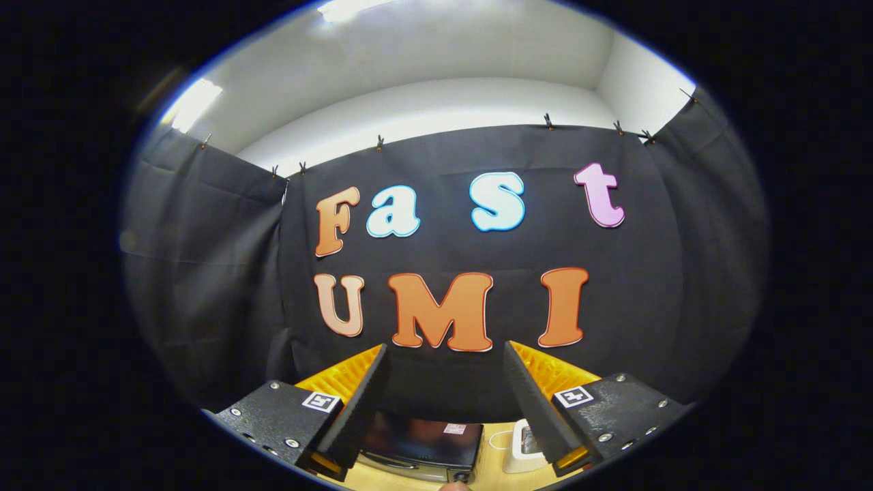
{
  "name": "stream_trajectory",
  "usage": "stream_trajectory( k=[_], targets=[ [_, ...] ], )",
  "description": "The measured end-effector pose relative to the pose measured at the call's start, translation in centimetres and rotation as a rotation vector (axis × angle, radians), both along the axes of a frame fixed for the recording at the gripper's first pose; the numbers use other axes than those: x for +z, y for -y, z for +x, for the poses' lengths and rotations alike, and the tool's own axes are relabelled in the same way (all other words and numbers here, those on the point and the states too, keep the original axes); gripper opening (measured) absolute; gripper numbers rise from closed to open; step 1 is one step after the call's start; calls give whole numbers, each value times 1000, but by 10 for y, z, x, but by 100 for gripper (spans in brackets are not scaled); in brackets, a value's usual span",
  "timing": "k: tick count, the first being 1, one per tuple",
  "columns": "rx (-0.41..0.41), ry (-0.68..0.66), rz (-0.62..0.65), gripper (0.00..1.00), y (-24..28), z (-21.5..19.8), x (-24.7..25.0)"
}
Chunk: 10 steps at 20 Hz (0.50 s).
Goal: Open the toaster oven, put the food inside, and close the toaster oven door.
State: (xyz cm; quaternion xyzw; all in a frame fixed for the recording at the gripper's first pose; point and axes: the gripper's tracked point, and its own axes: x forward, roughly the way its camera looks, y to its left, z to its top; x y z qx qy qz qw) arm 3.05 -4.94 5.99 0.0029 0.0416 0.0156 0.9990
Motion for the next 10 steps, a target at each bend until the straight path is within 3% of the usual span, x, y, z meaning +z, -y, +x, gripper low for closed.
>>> stream_trajectory(
  k=[5, 10],
  targets=[
    [-23, 81, -38, 98, 11, 2, 35],
    [-23, 104, -123, 98, 8, 0, 40]
  ],
)
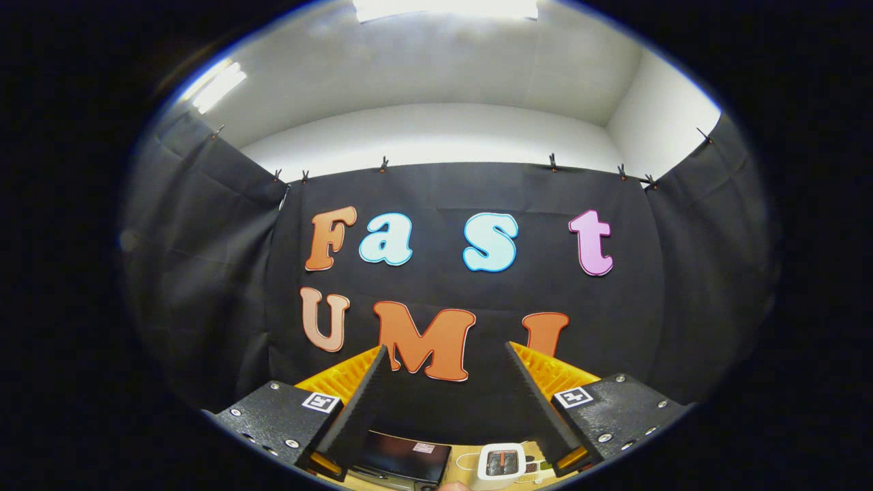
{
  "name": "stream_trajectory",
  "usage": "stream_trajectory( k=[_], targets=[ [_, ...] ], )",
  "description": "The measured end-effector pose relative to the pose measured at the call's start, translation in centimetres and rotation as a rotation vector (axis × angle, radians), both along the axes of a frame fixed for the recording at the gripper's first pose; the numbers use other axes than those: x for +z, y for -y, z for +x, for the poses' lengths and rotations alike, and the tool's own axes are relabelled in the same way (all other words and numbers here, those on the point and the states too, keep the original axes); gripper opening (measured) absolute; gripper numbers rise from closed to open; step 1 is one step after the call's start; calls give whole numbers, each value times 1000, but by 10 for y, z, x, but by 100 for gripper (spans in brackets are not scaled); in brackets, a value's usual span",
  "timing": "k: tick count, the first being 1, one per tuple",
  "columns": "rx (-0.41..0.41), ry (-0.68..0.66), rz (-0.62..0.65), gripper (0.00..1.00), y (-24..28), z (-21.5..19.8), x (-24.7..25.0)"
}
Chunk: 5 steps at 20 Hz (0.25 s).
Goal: Open the toaster oven, put the food inside, and close the toaster oven door.
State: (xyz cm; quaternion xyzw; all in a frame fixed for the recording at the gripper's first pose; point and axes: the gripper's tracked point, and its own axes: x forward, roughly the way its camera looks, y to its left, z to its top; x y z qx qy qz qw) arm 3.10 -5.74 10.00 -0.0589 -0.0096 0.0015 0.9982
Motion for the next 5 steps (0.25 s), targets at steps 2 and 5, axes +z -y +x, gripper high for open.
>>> stream_trajectory(
  k=[2, 5],
  targets=[
    [22, -2, 3, 98, -6, 1, -2],
    [23, -12, 16, 99, -6, 2, -5]
  ],
)
